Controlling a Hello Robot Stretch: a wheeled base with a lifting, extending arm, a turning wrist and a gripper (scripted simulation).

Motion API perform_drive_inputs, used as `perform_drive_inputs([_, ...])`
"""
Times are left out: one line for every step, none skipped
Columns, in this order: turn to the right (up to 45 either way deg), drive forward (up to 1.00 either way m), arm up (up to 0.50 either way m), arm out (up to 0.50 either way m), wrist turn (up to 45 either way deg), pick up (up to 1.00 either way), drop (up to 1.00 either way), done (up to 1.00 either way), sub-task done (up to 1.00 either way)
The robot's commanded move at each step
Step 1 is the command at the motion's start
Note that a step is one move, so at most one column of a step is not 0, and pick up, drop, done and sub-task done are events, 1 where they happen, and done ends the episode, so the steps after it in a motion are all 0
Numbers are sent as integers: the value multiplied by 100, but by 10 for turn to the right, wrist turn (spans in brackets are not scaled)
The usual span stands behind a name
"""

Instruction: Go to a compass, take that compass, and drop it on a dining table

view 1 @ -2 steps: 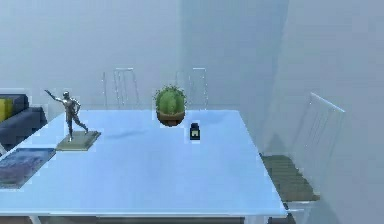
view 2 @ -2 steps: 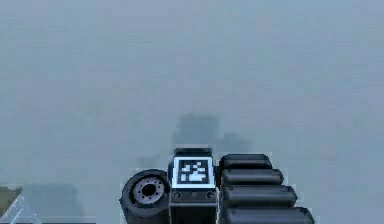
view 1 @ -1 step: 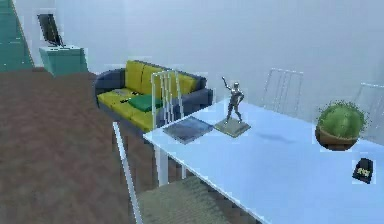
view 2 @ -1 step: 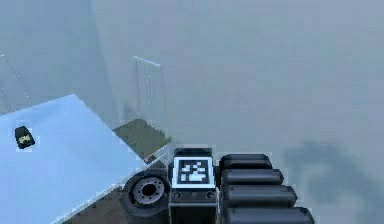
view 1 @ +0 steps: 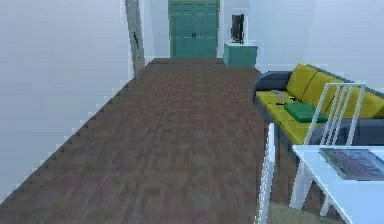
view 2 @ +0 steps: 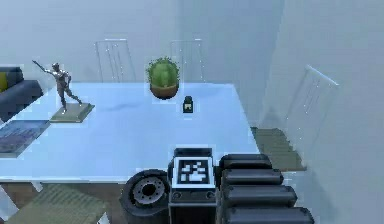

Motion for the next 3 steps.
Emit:
perform_drive_inputs([-90,0,0,0,0,0,0,0,0])
perform_drive_inputs([450,0,0,0,0,0,0,0,0])
perform_drive_inputs([450,0,0,0,0,0,0,0,0])
